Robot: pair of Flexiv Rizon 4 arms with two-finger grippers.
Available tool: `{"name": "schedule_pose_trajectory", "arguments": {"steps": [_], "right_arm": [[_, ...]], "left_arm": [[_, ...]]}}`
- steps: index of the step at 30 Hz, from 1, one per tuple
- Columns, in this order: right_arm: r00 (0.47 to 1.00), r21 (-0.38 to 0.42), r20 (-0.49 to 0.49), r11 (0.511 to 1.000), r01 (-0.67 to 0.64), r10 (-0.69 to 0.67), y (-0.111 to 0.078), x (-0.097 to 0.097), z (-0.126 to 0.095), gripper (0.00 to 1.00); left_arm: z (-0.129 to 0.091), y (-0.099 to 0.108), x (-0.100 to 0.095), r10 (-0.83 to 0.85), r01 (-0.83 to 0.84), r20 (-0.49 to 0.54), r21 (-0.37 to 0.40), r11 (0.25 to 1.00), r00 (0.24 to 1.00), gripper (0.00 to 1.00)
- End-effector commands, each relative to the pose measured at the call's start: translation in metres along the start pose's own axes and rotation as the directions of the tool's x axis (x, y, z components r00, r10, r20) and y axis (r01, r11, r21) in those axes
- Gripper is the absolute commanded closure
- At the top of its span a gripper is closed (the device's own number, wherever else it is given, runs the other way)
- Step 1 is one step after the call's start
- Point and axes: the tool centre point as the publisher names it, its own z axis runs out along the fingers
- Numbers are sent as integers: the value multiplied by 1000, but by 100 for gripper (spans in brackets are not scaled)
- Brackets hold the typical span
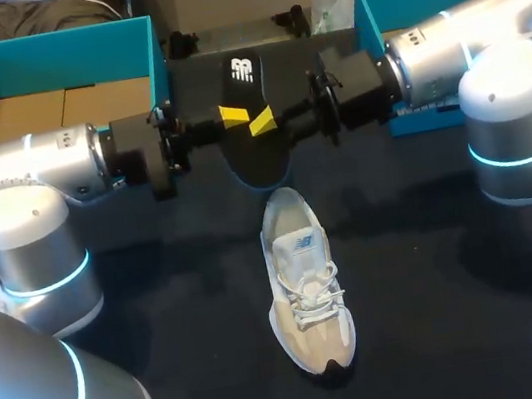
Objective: Take the shoe out of the shoebox, open the shoe tongue, remove and reinsert the insole, then place the shoe into the shoebox
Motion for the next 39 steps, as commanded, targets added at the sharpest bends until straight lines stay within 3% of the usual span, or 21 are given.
{"name": "schedule_pose_trajectory", "arguments": {"steps": [1, 9, 19, 21, 24, 30, 31, 32, 33, 39], "right_arm": [[1000, -1, 4, 1000, 0, 0, 1, 1, 2, 82], [1000, -2, 6, 1000, -7, 7, 2, 1, 1, 73], [1000, -6, 6, 1000, -14, 14, 2, 0, -1, 74], [1000, -7, 5, 1000, -19, 19, 3, -1, -2, 77], [1000, -8, 2, 1000, -22, 22, 5, -2, -1, 100], [1000, -19, 1, 1000, -17, 17, 5, -3, -2, 100], [1000, -23, 1, 1000, -14, 14, 5, -4, -2, 100], [1000, -27, 1, 1000, -9, 9, 5, -4, -3, 100], [1000, -33, -1, 999, -3, 3, 4, -4, -4, 100], [998, -56, 1, 996, 71, -71, 0, -11, -15, 100]], "left_arm": [[3, 0, 2, 6, -6, 3, -6, 1000, 1000, 100], [4, 2, 2, 13, -13, 6, -13, 1000, 1000, 100], [5, 7, 2, 20, -20, 7, -22, 1000, 1000, 100], [6, 7, 3, 20, -20, 7, -23, 1000, 1000, 100], [7, 7, 4, 19, -19, 5, -22, 1000, 1000, 100], [8, 7, 5, 15, -15, 0, -19, 1000, 1000, 100], [7, 7, 5, 7, -7, -6, -14, 1000, 1000, 64], [5, 6, 4, 5, -5, -6, -13, 1000, 1000, 8], [3, 5, 2, 0, 0, -6, -12, 1000, 1000, 0], [-19, -2, -7, -180, 179, -137, -23, 984, 974, 0]]}}
